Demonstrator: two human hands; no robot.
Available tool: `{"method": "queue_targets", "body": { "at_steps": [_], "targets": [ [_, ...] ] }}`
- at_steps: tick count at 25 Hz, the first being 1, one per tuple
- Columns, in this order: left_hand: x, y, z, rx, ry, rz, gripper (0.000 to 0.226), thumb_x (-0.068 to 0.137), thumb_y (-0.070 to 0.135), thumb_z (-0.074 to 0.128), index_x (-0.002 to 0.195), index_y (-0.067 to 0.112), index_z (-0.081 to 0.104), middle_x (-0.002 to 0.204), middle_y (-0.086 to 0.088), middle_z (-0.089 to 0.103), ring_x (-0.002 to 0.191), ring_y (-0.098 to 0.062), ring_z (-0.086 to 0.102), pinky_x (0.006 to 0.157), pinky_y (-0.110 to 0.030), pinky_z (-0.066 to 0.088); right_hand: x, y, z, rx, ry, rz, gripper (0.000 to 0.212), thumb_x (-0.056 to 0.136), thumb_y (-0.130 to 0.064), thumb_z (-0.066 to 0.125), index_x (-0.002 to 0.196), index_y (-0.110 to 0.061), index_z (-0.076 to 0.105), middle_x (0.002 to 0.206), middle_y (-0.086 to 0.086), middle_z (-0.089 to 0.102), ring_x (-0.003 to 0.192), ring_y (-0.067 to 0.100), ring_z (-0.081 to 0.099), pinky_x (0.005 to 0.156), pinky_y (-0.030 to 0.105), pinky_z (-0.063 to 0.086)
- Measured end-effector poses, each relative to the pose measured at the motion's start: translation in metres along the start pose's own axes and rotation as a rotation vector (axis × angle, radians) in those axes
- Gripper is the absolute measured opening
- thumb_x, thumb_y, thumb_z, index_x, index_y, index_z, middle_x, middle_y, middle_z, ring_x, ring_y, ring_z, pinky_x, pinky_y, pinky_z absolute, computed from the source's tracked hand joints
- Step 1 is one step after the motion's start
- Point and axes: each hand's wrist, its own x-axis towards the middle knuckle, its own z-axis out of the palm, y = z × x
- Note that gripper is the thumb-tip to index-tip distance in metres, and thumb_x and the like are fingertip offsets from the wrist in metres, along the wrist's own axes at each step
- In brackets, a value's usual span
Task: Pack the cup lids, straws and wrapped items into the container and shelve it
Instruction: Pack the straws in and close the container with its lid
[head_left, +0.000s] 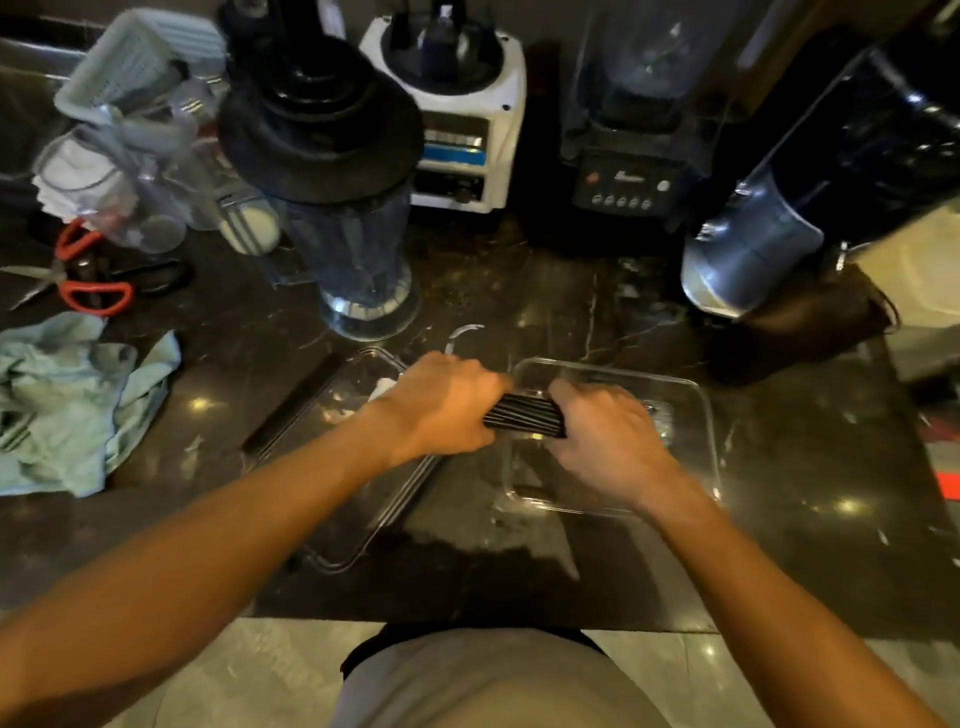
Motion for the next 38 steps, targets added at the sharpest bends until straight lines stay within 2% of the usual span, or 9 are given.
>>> {"method": "queue_targets", "body": {
  "at_steps": [6,9,13,18,23,27,31,35,38],
  "targets": [
    [0.06,0.071,0.016,-0.026,-0.061,0.062,0.037,0.09,0.028,0.061,0.126,0.022,0.062,0.118,-0.004,0.073,0.108,-0.026,0.07,0.085,-0.033,0.049,-0.009,0.074,0.025,0.034,-0.162,0.067,0.05,0.091,-0.054,0.065,0.13,-0.025,0.055,0.12,0.005,0.073,0.117,0.028,0.066,0.106,0.042,0.041],
    [0.072,0.083,0.037,-0.136,-0.118,0.046,0.034,0.089,0.026,0.066,0.122,0.021,0.064,0.111,-0.002,0.073,0.101,-0.022,0.07,0.079,-0.028,0.044,-0.004,0.082,0.041,0.078,-0.203,0.0,0.043,0.093,-0.044,0.067,0.129,-0.023,0.057,0.117,0.005,0.072,0.111,0.027,0.067,0.1,0.04,0.047],
    [0.083,0.092,0.062,-0.333,-0.224,0.027,0.028,0.09,0.025,0.071,0.116,0.018,0.065,0.105,-0.002,0.071,0.094,-0.019,0.068,0.086,-0.033,0.054,0.0,0.093,0.057,0.143,-0.319,-0.03,0.025,0.093,-0.026,0.065,0.119,-0.023,0.064,0.104,0.003,0.073,0.097,0.025,0.069,0.091,0.038,0.054],
    [0.096,0.103,0.09,-0.528,-0.337,-0.01,0.045,0.086,0.009,0.074,0.127,0.02,0.061,0.111,-0.001,0.069,0.098,-0.019,0.069,0.085,-0.033,0.059,-0.007,0.121,0.071,0.146,-0.372,-0.025,0.029,0.095,-0.025,0.064,0.123,-0.027,0.062,0.107,0.002,0.073,0.099,0.023,0.069,0.089,0.037,0.055],
    [0.098,0.093,0.1,-0.635,-0.355,-0.099,0.034,0.089,0.014,0.074,0.12,0.022,0.061,0.103,0.006,0.064,0.095,-0.012,0.065,0.074,-0.021,0.048,-0.006,0.131,0.073,0.147,-0.398,-0.028,0.028,0.094,-0.022,0.063,0.122,-0.024,0.063,0.109,0.005,0.072,0.101,0.026,0.069,0.087,0.036,0.053],
    [0.095,0.094,0.104,-0.712,-0.383,-0.119,0.035,0.087,0.02,0.077,0.119,0.024,0.063,0.106,0.006,0.066,0.099,-0.012,0.066,0.08,-0.022,0.051,-0.005,0.132,0.078,0.144,-0.413,-0.054,0.031,0.092,-0.021,0.067,0.122,-0.022,0.062,0.11,0.005,0.072,0.102,0.025,0.068,0.087,0.036,0.053],
    [0.089,0.091,0.097,-0.547,-0.274,-0.059,0.035,0.086,0.031,0.077,0.118,0.022,0.066,0.117,0.001,0.057,0.112,-0.014,0.053,0.095,-0.028,0.044,-0.007,0.133,0.08,0.098,-0.385,-0.088,0.037,0.091,-0.028,0.069,0.126,-0.023,0.06,0.115,0.003,0.067,0.107,0.024,0.065,0.089,0.035,0.051],
    [0.092,0.088,0.097,-0.528,-0.258,-0.038,0.04,0.083,0.027,0.081,0.12,0.022,0.066,0.113,0.003,0.056,0.107,-0.015,0.056,0.084,-0.024,0.044,-0.008,0.134,0.071,0.074,-0.385,-0.086,0.053,0.089,-0.039,0.072,0.135,-0.023,0.054,0.126,0.004,0.061,0.117,0.025,0.06,0.099,0.038,0.048],
    [0.094,0.087,0.098,-0.489,-0.251,-0.03,0.048,0.082,0.027,0.081,0.127,0.023,0.065,0.118,0.002,0.055,0.11,-0.016,0.055,0.094,-0.031,0.049,-0.008,0.135,0.065,0.033,-0.367,-0.071,0.048,0.091,-0.037,0.07,0.134,-0.021,0.054,0.13,0.005,0.059,0.122,0.025,0.058,0.103,0.038,0.043]
  ]
}}
